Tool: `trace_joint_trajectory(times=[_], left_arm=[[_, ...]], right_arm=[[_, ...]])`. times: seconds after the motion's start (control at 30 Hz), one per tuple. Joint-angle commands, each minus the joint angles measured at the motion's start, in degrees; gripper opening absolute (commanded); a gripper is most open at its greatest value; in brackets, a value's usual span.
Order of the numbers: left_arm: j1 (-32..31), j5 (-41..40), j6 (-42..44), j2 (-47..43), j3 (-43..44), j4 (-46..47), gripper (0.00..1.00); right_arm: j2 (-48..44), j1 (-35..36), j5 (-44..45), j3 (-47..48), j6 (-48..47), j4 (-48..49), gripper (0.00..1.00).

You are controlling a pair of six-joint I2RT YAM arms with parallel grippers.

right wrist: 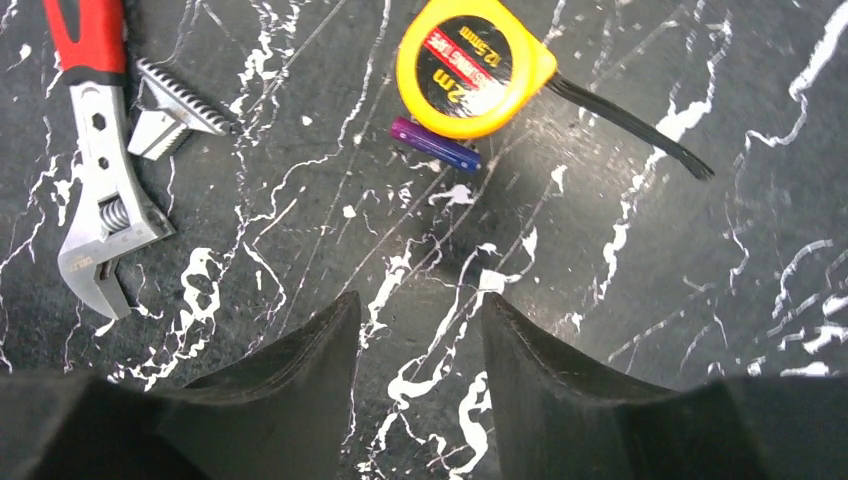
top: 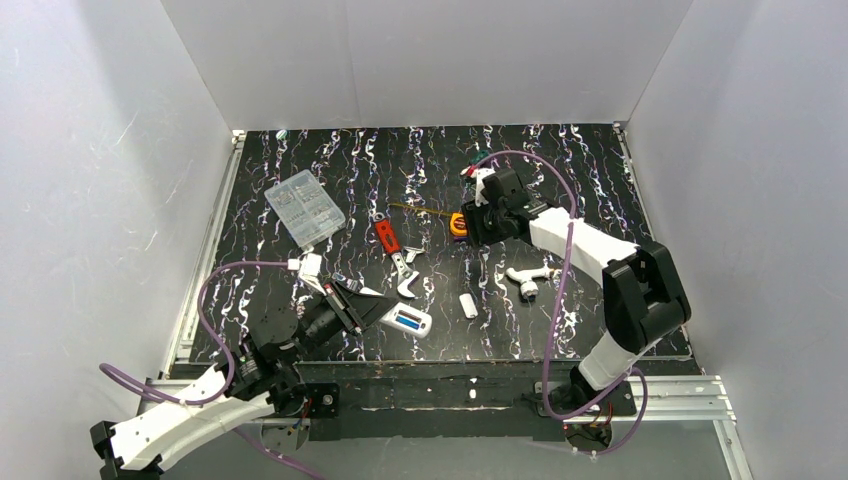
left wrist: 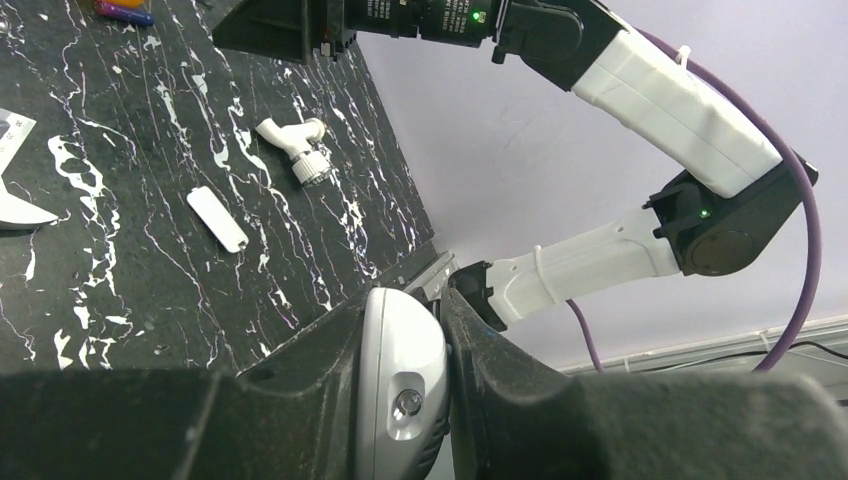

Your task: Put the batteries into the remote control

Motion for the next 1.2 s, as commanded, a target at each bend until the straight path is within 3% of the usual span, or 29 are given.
trace_joint_trajectory(times=[0.0,0.43,1.17], left_arm=[[-0.14,-0.05,0.71,-0.39,2.36,4.02,0.0],[-0.14,0.08,1.35,0.26,3.55,3.98,0.0],[-0.14,-0.53,1.61,0.21,3.29,4.22,0.0]], right_arm=[[1.82,-1.25,-8.52,2.46,-8.25,5.99,0.58],[13.22,-3.32,-9.52,12.0,-8.93,1.15,0.66],[18.45,-3.82,-12.83,12.12,-8.93,0.87,0.66]])
